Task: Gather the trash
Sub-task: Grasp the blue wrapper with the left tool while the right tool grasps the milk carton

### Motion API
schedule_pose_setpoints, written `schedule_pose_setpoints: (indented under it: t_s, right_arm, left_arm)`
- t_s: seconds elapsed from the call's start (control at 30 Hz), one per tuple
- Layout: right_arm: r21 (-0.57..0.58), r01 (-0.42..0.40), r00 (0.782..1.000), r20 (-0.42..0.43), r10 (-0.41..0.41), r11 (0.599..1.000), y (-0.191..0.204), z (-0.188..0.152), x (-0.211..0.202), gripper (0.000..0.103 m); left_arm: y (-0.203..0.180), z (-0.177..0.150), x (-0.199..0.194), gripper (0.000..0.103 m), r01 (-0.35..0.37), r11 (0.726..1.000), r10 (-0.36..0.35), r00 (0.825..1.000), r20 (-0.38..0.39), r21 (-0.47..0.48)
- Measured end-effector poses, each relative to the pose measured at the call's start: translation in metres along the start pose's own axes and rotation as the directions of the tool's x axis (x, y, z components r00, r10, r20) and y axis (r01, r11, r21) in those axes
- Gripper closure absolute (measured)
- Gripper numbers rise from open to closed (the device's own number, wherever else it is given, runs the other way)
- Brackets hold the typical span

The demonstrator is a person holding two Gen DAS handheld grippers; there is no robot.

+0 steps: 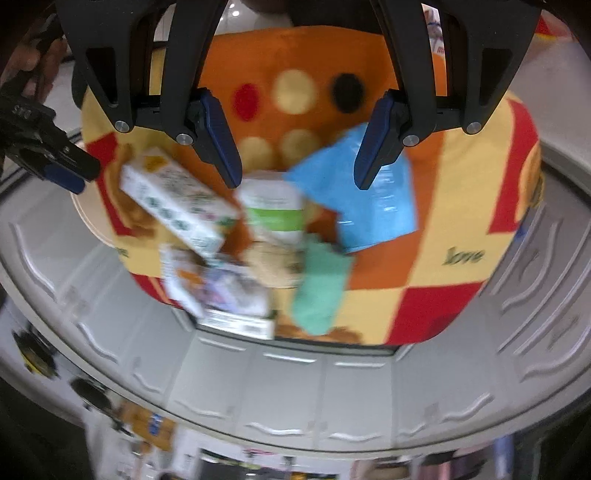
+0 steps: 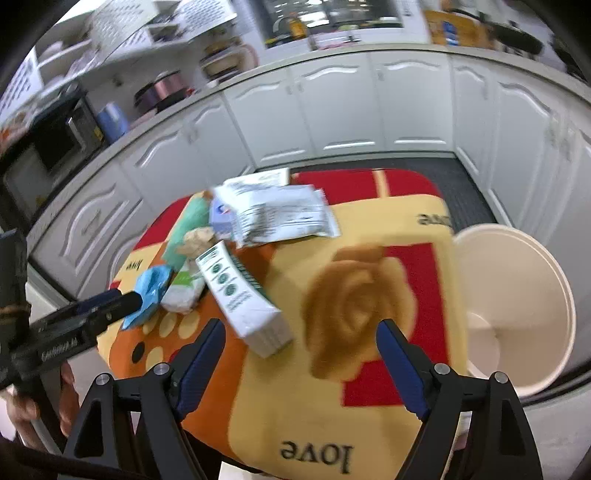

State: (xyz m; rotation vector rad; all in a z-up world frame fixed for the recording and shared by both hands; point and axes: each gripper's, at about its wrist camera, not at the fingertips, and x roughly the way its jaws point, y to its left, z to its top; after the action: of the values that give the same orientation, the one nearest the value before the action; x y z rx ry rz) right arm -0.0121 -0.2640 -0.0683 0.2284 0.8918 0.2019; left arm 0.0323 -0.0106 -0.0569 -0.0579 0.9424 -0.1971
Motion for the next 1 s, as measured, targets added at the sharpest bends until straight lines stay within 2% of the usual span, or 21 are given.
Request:
schedule_pose_setpoints:
  t_s: [0.23, 0.5, 0.7, 0.87, 0.9, 0.93, 0.97, 1.0]
  right_arm:
    - [-0.113, -0.011, 0.999, -0.047, 0.006, 0.994, 0.026, 0.014, 0.028, 0.021]
    - [-0.199, -0.003, 0.996, -0.090, -0.015, 0.980, 0.043, 0.022, 0.054, 0.021]
    - [-0.228, -0.008, 0.992, -0.126, -0.021, 0.974, 0.050, 0.025, 0.076, 0.021]
    - [-0.208, -0.035, 0.989, -0.150, 0.003, 0.977, 0.051, 0.024, 0.091, 0.022]
    - [-0.203, -0.041, 0.989, -0.148, 0.011, 0.978, 0.051, 0.024, 0.091, 0.023]
    - [-0.202, -0.043, 0.990, -0.141, 0.015, 0.978, 0.051, 0.023, 0.091, 0.033]
    - [-0.206, -0.042, 0.991, -0.135, 0.015, 0.978, 0.052, 0.022, 0.091, 0.049]
    - [-0.212, -0.042, 0.991, -0.131, 0.014, 0.976, 0.053, 0.021, 0.090, 0.053]
  left_arm:
    - [0.047, 0.002, 0.015, 0.041, 0.029, 0.987, -0.031, 0.999, -0.009, -0.158]
    - [0.058, 0.010, 0.056, 0.041, 0.044, 0.975, -0.058, 0.997, -0.057, -0.219]
    - [0.056, 0.017, 0.069, 0.040, 0.018, 0.977, -0.033, 0.997, -0.066, -0.214]
    - [0.049, 0.018, 0.075, 0.040, -0.020, 0.988, 0.009, 0.997, -0.072, -0.155]
    - [0.049, 0.017, 0.075, 0.041, -0.021, 0.989, 0.010, 0.997, -0.072, -0.149]
    - [0.049, 0.016, 0.074, 0.041, -0.019, 0.989, 0.009, 0.997, -0.072, -0.144]
    - [0.050, 0.015, 0.073, 0.047, -0.016, 0.990, 0.006, 0.998, -0.070, -0.137]
    - [0.049, 0.013, 0.071, 0.054, -0.004, 0.992, -0.005, 0.998, -0.070, -0.130]
